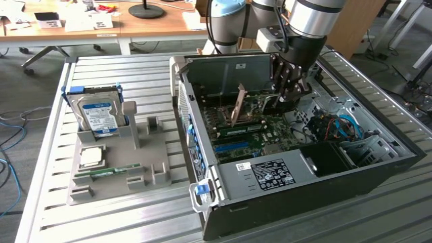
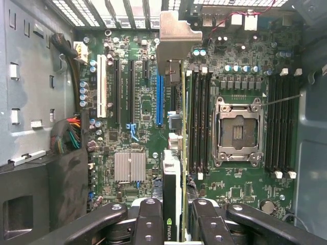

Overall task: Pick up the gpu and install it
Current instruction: 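Insert the gpu into the slot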

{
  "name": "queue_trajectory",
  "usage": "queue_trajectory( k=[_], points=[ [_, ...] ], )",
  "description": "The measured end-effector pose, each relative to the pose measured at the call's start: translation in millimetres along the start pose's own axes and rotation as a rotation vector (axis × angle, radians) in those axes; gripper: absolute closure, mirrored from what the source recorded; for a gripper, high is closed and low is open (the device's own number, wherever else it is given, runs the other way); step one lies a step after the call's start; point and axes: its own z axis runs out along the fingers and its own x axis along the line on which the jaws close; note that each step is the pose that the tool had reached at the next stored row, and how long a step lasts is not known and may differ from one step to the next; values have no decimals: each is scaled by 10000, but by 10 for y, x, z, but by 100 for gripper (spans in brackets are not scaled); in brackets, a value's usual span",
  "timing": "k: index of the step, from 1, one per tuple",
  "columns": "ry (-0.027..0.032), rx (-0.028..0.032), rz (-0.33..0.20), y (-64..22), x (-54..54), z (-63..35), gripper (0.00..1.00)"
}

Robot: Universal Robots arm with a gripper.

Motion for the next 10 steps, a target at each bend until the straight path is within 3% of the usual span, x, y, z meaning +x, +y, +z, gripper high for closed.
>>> queue_trajectory(
  k=[10],
  points=[
    [0, 0, -1, 7, 0, 0, 73]
  ],
)
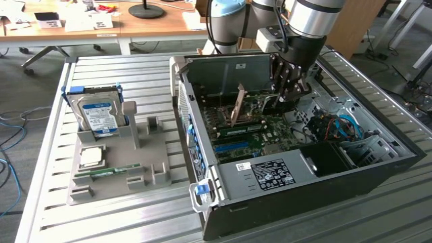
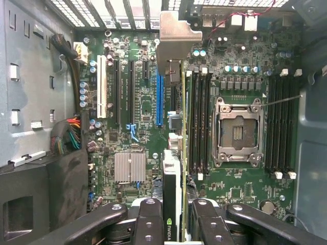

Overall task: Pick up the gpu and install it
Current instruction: 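Insert the gpu into the slot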

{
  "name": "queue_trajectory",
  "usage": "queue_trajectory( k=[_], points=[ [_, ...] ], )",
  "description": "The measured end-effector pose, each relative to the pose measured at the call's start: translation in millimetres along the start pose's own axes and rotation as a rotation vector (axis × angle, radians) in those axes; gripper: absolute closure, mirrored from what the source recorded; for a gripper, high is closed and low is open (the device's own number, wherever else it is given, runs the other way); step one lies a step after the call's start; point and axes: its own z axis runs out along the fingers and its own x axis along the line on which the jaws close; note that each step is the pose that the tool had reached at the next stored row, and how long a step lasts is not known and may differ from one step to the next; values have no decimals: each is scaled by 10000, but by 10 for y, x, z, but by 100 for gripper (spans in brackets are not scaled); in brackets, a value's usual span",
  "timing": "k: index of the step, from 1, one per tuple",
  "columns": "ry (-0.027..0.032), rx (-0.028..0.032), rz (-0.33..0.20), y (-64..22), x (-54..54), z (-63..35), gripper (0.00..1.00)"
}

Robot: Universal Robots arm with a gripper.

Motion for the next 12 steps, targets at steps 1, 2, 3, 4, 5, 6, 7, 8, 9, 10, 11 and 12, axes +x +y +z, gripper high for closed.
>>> queue_trajectory(
  k=[1, 2, 3, 4, 5, 6, 7, 8, 9, 10, 11, 12],
  points=[
    [0, 0, 0, 0, 0, 0, 73],
    [0, 0, 0, 0, 0, 0, 73],
    [0, 0, 0, 0, 0, 0, 73],
    [0, 0, 0, 0, 0, 0, 73],
    [0, 0, 0, 0, 0, 0, 73],
    [0, 1, 1, 1, 0, 0, 73],
    [-1, 0, 3, 5, 0, 0, 73],
    [-1, 1, 2, 11, 0, 0, 73],
    [-1, 1, 1, 19, 0, 1, 73],
    [-1, 1, 1, 29, 0, 0, 73],
    [0, 1, 1, 38, 0, 0, 73],
    [-1, 1, 0, 46, 2, 0, 73]
  ],
)
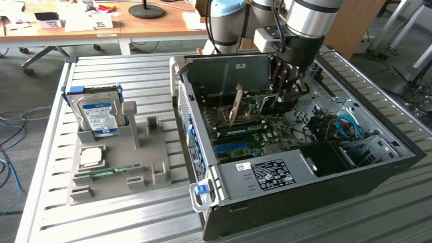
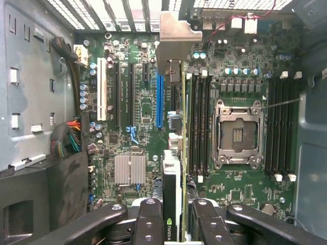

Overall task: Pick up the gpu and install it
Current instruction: 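Insert the gpu into the slot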

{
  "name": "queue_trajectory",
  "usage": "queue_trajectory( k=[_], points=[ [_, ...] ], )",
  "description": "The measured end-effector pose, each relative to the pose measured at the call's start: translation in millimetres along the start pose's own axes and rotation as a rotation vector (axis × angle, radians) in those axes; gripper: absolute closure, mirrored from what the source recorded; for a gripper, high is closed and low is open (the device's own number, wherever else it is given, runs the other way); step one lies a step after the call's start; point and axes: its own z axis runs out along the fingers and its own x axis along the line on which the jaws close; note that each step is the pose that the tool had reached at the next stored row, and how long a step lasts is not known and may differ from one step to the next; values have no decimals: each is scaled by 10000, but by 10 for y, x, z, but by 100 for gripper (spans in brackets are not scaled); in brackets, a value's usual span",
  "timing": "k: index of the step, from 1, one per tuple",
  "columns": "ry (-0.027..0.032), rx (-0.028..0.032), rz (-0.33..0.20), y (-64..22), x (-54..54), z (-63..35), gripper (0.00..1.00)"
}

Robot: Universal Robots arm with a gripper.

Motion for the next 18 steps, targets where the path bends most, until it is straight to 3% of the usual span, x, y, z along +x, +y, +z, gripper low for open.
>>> queue_trajectory(
  k=[6, 13, 18],
  points=[
    [-1, 28, 0, 19, 44, 9, 73],
    [-1, 224, -4, 76, 54, 59, 73],
    [-1, 225, -4, 127, 85, 74, 73]
  ],
)
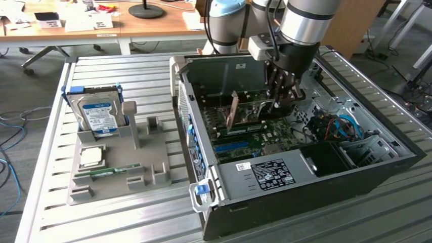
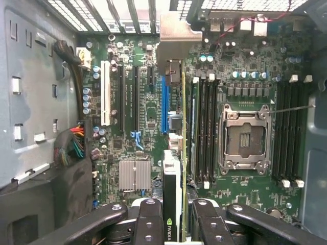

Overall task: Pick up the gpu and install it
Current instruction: 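Insert the gpu into the slot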

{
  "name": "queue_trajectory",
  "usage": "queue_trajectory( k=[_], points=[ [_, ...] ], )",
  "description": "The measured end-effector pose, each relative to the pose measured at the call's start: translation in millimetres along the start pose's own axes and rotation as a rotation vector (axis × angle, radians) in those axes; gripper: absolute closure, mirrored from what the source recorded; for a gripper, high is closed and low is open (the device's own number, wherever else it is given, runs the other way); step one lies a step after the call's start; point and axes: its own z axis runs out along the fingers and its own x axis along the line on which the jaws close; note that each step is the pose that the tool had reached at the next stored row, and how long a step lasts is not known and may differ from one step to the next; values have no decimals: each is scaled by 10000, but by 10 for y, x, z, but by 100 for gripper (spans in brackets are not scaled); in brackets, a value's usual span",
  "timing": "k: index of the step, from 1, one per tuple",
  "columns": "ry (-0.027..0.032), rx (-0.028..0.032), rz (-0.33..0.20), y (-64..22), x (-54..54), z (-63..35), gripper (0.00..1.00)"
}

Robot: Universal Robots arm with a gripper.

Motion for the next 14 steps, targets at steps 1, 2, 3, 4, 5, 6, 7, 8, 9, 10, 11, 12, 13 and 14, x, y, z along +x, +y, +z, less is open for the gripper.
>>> queue_trajectory(
  k=[1, 2, 3, 4, 5, 6, 7, 8, 9, 10, 11, 12, 13, 14],
  points=[
    [0, 0, 0, 4, 7, 2, 73],
    [0, 0, -2, 7, 12, 5, 73],
    [-2, 1, 0, 11, 15, 8, 73],
    [-3, 1, 0, 13, 17, 11, 73],
    [-2, 0, -1, 14, 18, 14, 73],
    [1, 0, -1, 15, 19, 14, 73],
    [1, 0, -1, 15, 19, 14, 73],
    [1, 0, 0, 15, 19, 14, 73],
    [1, 0, 0, 15, 19, 14, 73],
    [1, 0, 0, 15, 19, 14, 73],
    [0, 0, 0, 15, 19, 14, 73],
    [0, 0, 0, 15, 19, 15, 73],
    [-1, 0, 0, 15, 19, 17, 73],
    [-4, 2, 0, 15, 19, 22, 73]
  ],
)
